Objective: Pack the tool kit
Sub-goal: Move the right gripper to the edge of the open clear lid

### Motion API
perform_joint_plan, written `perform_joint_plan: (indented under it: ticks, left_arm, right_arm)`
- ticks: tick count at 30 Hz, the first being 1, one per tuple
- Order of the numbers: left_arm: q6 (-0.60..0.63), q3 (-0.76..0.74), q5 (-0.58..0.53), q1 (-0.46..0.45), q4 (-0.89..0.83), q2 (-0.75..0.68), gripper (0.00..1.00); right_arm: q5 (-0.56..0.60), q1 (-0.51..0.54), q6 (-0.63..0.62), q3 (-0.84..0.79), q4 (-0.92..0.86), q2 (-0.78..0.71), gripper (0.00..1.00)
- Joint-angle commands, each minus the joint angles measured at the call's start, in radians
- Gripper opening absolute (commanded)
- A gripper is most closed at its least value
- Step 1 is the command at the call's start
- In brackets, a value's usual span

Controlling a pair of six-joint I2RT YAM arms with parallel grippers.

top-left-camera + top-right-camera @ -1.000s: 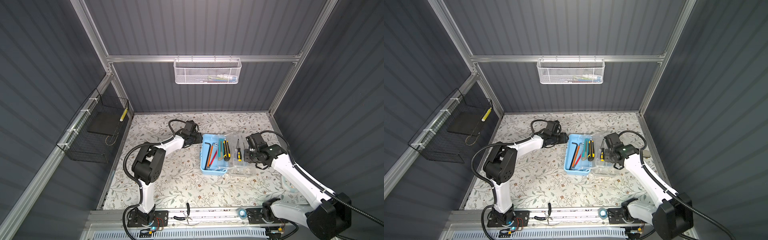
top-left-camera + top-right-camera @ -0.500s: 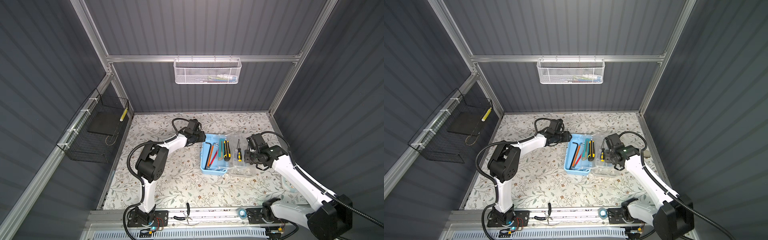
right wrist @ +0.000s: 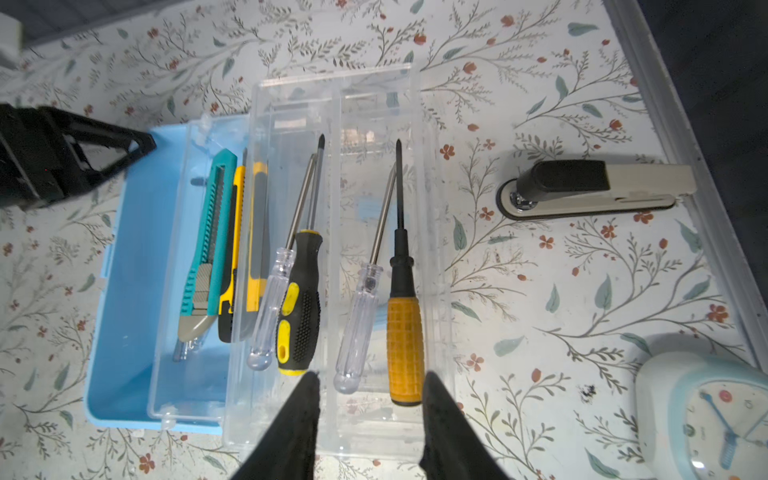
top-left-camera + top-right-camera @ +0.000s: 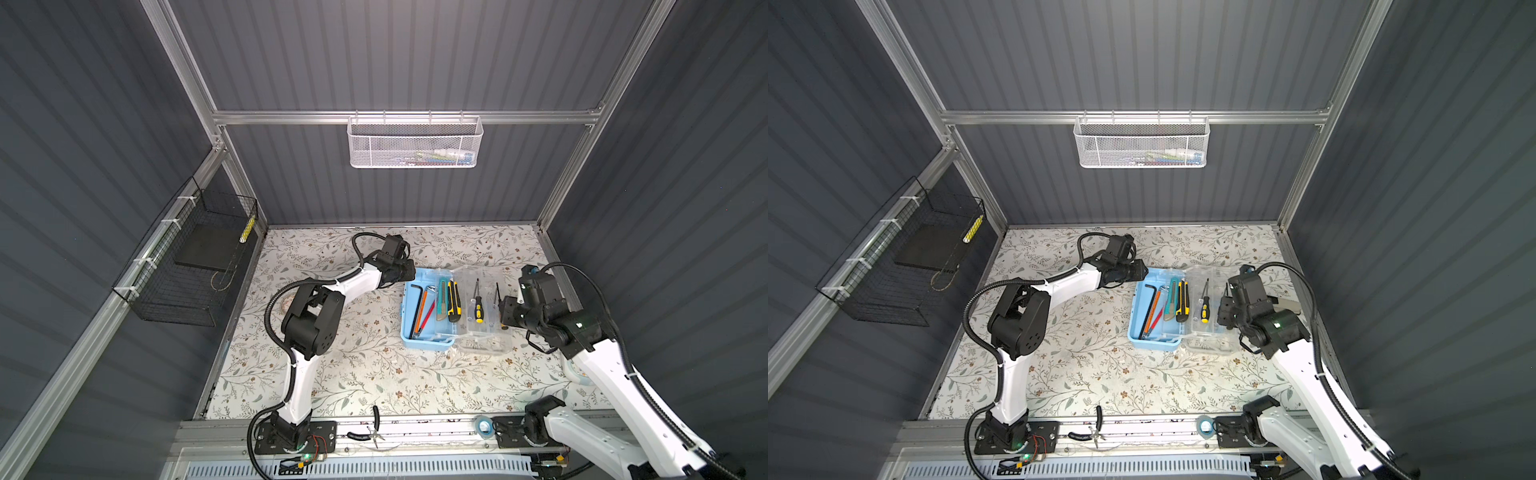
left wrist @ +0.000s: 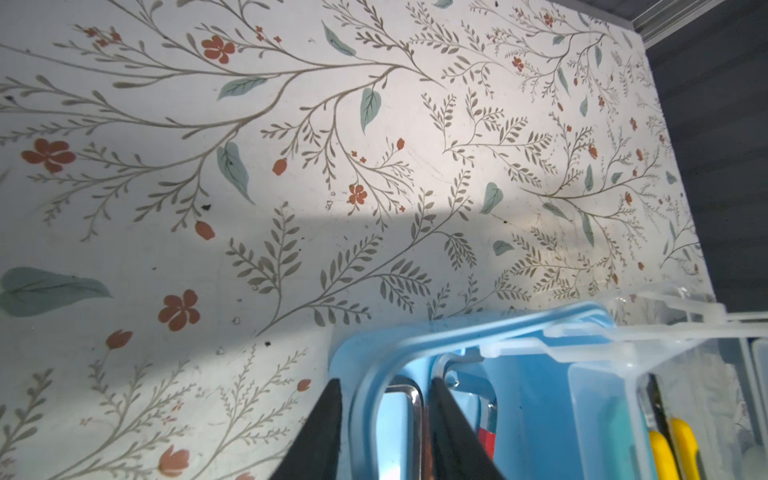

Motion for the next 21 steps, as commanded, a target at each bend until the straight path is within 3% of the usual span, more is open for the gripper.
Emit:
perform_joint_plan:
  ticks: [1, 7, 17, 21]
  left_arm:
    - [0.017, 0.026, -0.038, -0.006, -0.056, 0.012, 0.30]
    - [0.016, 0.029, -0.063, -0.006, -0.073, 0.023, 0.00]
    - [-0.012, -0.092, -0.210, -0.005, -0.064, -0.098, 0.00]
    - [-0.043, -0.188, -0.307, 0.000, -0.057, -0.175, 0.00]
  right_arm:
    - [-0.025, -0.041, 0.027, -0.038, 0.004, -0.057, 0.43]
    - [-0.105, -0.127, 0.057, -0.111, 0.039, -0.122, 0.44]
    - [-0.437, -0.420, 0.127, -0.278, 0.176, -0.205, 0.44]
    - [-0.558, -0.453, 0.137, -0.328, 0.218, -0.180, 0.43]
